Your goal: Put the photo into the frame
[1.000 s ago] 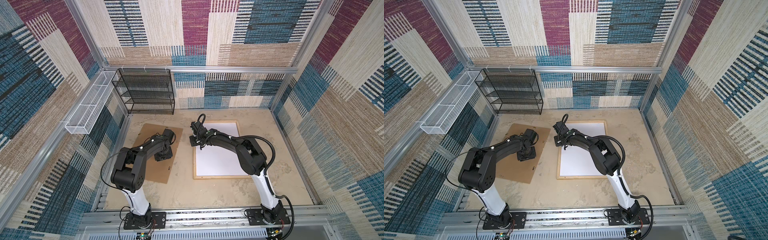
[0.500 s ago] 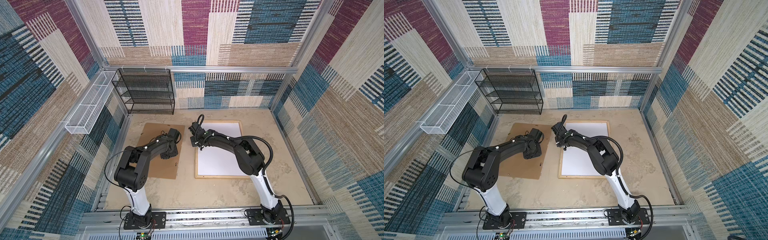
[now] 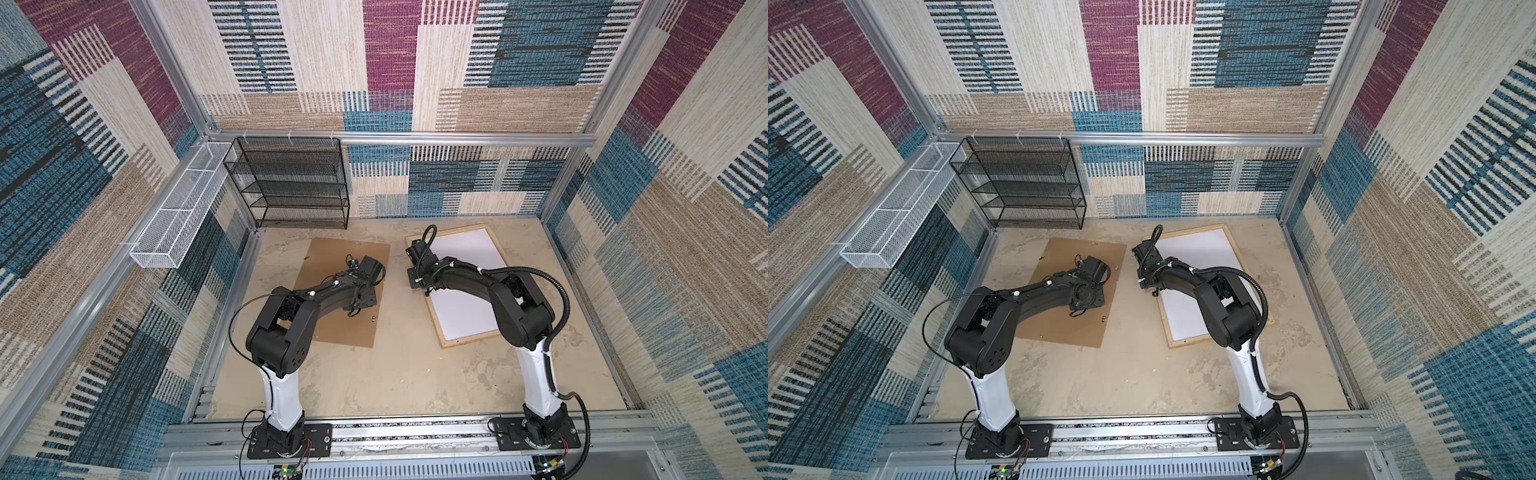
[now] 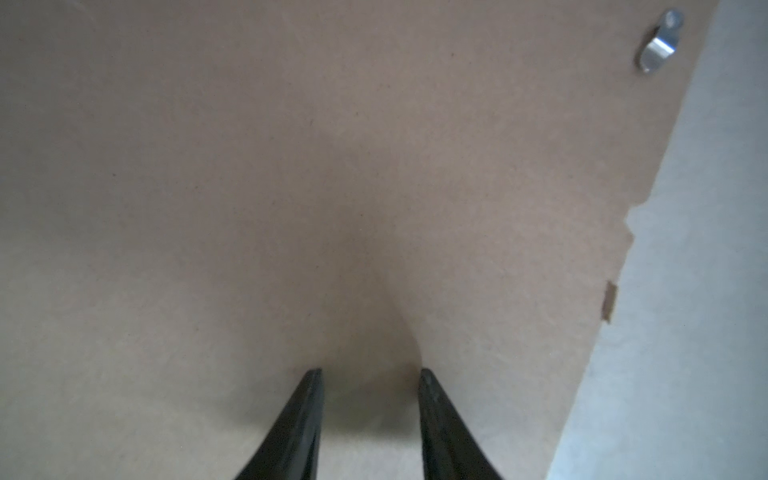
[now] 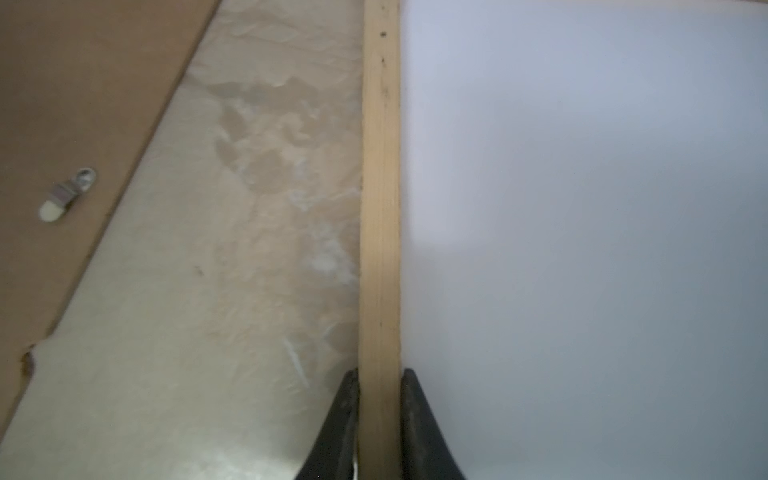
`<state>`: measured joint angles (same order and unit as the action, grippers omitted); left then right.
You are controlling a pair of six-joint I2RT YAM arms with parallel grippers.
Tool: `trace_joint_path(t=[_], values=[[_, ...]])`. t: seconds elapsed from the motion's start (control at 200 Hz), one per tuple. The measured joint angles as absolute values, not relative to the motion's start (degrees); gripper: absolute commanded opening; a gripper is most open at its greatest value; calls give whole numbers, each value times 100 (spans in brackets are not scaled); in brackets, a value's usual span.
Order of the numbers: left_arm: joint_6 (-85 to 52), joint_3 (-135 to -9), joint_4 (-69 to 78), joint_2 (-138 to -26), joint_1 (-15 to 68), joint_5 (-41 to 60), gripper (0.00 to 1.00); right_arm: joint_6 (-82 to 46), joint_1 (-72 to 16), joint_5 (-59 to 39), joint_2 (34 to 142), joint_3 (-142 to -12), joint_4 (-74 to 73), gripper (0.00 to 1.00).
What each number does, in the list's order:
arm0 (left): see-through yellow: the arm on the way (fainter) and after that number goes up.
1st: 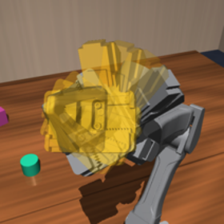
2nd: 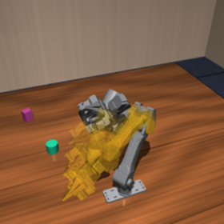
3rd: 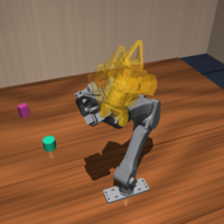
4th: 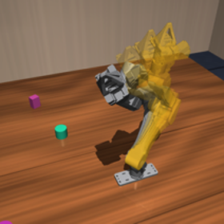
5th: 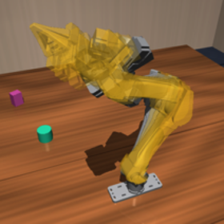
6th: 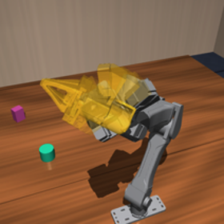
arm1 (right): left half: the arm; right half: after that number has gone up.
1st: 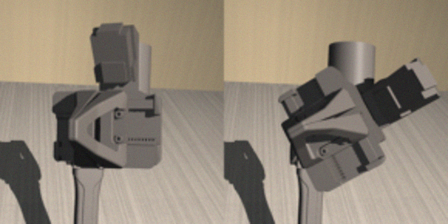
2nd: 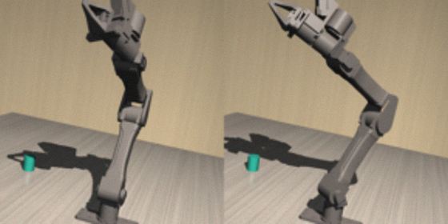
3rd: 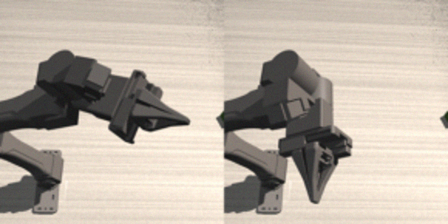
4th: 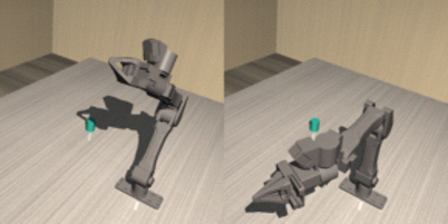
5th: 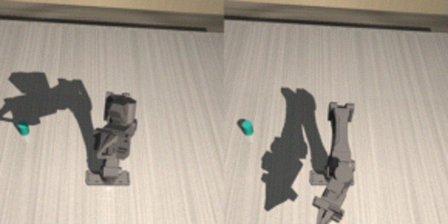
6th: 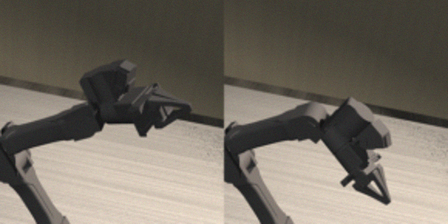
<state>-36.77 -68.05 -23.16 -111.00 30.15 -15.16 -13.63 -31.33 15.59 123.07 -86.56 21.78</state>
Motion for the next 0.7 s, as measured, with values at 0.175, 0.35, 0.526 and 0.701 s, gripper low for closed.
trace_joint_path(t=[0.175, 0.35, 0.526, 0.701], values=[[-3942, -6827, -1597, -11275, 3518, -1627, 40, -1365, -2871, 1557, 12167, -8399, 2040, 19], [-4718, -6493, -307, -11268, 3872, -1092, 40, -1361, -2768, 1533, 12018, -8128, 1828, 24], [-5148, -6372, -388, -10967, 4016, -397, 41, -1326, -2722, 1481, 11876, -8031, 1973, 35], [-5210, -6504, -1706, -10573, 4032, -185, 46, -1323, -2694, 1343, 11797, -8077, 2252, 49]])
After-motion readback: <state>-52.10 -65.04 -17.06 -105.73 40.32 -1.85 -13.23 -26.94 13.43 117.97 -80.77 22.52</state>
